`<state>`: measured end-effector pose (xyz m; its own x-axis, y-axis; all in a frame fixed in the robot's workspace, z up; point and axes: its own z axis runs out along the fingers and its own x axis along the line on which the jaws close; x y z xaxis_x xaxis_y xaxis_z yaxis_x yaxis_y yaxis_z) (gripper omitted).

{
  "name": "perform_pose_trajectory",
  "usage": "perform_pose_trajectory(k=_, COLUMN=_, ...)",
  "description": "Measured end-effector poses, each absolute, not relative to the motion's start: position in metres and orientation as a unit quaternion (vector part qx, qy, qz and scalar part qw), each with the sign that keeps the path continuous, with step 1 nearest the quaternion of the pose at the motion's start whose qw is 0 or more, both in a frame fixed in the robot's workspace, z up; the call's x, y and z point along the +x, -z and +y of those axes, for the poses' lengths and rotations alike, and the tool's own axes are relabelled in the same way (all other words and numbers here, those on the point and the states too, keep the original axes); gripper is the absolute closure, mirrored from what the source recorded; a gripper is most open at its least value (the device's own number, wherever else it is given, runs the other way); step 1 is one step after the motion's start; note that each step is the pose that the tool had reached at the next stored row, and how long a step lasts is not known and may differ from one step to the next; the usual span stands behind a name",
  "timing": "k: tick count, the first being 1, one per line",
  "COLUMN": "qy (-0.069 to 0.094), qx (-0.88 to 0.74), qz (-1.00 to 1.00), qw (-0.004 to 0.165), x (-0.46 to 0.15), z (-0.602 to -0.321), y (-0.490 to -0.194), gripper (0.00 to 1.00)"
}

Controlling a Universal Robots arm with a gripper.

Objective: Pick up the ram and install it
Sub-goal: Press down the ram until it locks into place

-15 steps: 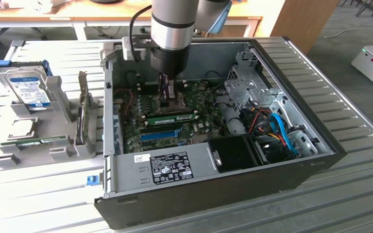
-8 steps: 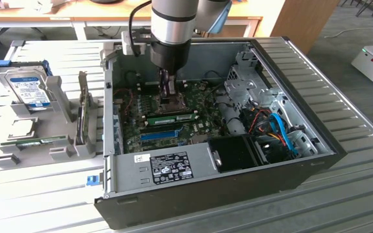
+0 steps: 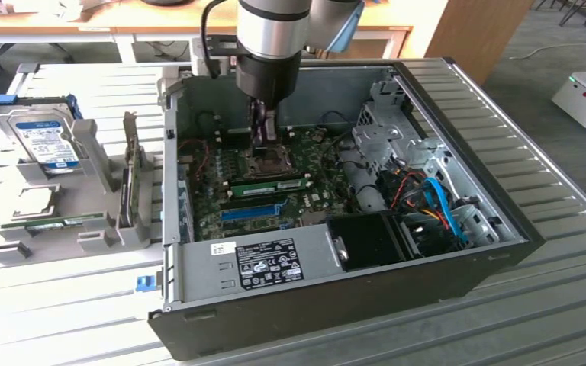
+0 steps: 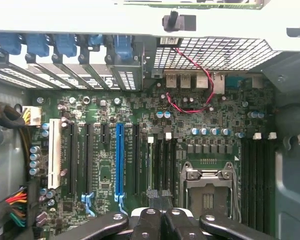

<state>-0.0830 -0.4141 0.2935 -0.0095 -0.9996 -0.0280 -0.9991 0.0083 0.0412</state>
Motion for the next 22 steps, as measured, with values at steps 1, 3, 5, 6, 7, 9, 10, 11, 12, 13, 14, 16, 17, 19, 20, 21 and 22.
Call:
perform_pose_trajectory(k=1, qy=0.024, qx=0.704, qz=-0.71, qw=0.005, x=-0.083, z=-0.414, y=-0.295, gripper=0.89)
perform_pose_trajectory(k=3, qy=0.025, qx=0.704, qz=-0.71, qw=0.005, x=-0.083, z=-0.414, y=-0.299, gripper=0.89)
perform_pose_trajectory(k=5, qy=0.024, qx=0.704, qz=-0.71, qw=0.005, x=-0.083, z=-0.414, y=-0.302, gripper=0.89)
perform_pose_trajectory(k=6, qy=0.024, qx=0.704, qz=-0.71, qw=0.005, x=-0.083, z=-0.414, y=-0.304, gripper=0.89)
perform_pose_trajectory(k=7, qy=0.024, qx=0.704, qz=-0.71, qw=0.005, x=-0.083, z=-0.414, y=-0.305, gripper=0.89)
perform_pose_trajectory(k=9, qy=0.025, qx=0.704, qz=-0.71, qw=0.005, x=-0.083, z=-0.414, y=-0.308, gripper=0.89)
perform_pose_trajectory(k=10, qy=0.025, qx=0.704, qz=-0.71, qw=0.005, x=-0.083, z=-0.414, y=-0.31, gripper=0.89)
perform_pose_trajectory(k=11, qy=0.025, qx=0.704, qz=-0.71, qw=0.005, x=-0.083, z=-0.414, y=-0.311, gripper=0.89)
perform_pose_trajectory(k=12, qy=0.024, qx=0.704, qz=-0.71, qw=0.005, x=-0.083, z=-0.414, y=-0.313, gripper=0.89)
perform_pose_trajectory(k=13, qy=0.024, qx=0.704, qz=-0.71, qw=0.005, x=-0.083, z=-0.414, y=-0.314, gripper=0.89)
perform_pose_trajectory(k=14, qy=0.024, qx=0.704, qz=-0.71, qw=0.005, x=-0.083, z=-0.414, y=-0.316, gripper=0.89)
perform_pose_trajectory(k=16, qy=0.025, qx=0.704, qz=-0.71, qw=0.005, x=-0.083, z=-0.414, y=-0.318, gripper=0.89)
perform_pose_trajectory(k=17, qy=0.024, qx=0.704, qz=-0.71, qw=0.005, x=-0.083, z=-0.414, y=-0.319, gripper=0.89)
perform_pose_trajectory(k=19, qy=0.025, qx=0.704, qz=-0.71, qw=0.005, x=-0.083, z=-0.414, y=-0.322, gripper=0.89)
perform_pose_trajectory(k=20, qy=0.025, qx=0.704, qz=-0.71, qw=0.005, x=-0.083, z=-0.414, y=-0.323, gripper=0.89)
perform_pose_trajectory(k=21, qy=0.024, qx=0.704, qz=-0.71, qw=0.005, x=-0.083, z=-0.414, y=-0.324, gripper=0.89)
perform_pose_trajectory(k=22, qy=0.025, qx=0.704, qz=-0.71, qw=0.004, x=-0.083, z=-0.414, y=-0.325, gripper=0.89)
